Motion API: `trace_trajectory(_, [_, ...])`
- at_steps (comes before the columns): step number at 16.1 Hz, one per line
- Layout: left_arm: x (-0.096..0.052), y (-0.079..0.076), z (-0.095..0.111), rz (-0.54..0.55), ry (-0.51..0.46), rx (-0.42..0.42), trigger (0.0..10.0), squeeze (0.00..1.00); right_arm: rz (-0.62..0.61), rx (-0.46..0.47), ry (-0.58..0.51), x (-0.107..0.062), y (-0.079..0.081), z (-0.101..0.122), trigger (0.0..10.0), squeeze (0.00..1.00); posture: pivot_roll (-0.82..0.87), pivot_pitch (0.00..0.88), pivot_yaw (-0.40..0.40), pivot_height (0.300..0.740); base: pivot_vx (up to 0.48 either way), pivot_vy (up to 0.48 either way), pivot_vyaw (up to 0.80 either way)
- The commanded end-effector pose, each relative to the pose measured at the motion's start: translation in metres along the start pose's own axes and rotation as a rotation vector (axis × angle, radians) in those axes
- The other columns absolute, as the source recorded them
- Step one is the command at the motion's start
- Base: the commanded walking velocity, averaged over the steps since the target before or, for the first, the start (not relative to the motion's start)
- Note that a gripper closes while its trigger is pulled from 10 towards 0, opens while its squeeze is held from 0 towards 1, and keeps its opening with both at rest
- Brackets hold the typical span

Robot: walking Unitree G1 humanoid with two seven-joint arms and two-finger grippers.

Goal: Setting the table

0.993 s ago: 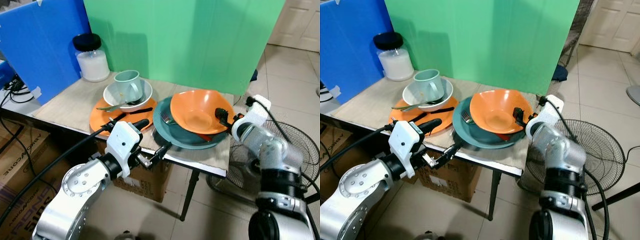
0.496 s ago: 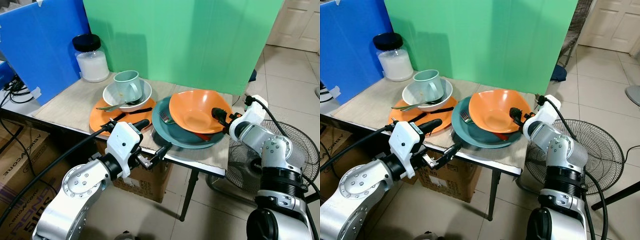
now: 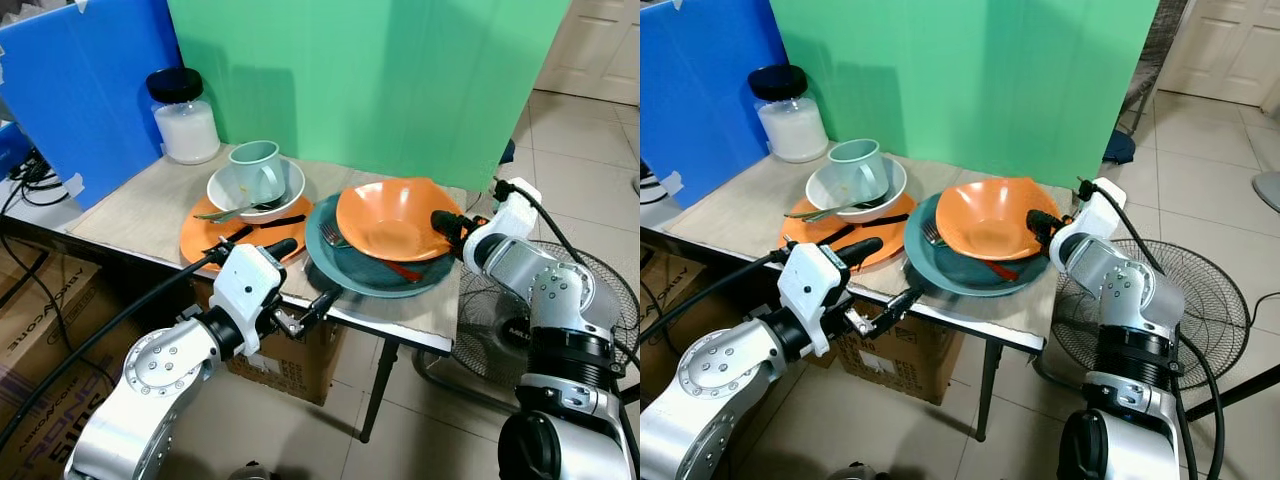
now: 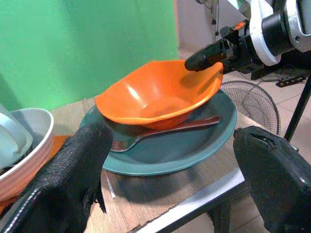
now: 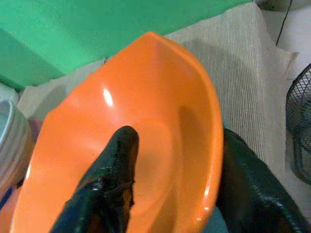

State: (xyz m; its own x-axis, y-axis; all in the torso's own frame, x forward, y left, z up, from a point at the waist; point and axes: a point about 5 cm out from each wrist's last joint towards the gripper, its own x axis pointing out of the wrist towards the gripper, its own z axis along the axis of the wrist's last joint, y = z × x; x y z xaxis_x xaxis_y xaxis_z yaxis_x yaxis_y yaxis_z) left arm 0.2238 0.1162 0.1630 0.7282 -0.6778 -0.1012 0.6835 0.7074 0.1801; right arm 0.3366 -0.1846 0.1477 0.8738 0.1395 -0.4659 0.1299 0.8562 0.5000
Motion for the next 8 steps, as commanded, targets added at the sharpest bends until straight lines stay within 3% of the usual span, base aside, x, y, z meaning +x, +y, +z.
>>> trace_trajectory(1, [-0.001,-0.001,-0.001,0.000,0.006,0.013,10.0,0.00,0.023,-0.020,0.000,-0.002,0.007,0.003,0.0,0.00,0.08,0.015,0.012,0.740,0.000,0.000,0.00])
trace_trajectory(8, [0.000,-0.002,-0.003,0.003,0.014,0.016,10.0,0.00,0.004,0.043,0.082,0.001,0.000,-0.010,0.0,0.00,0.08,0.017,0.008,0.740,0.000,0.000,0.00])
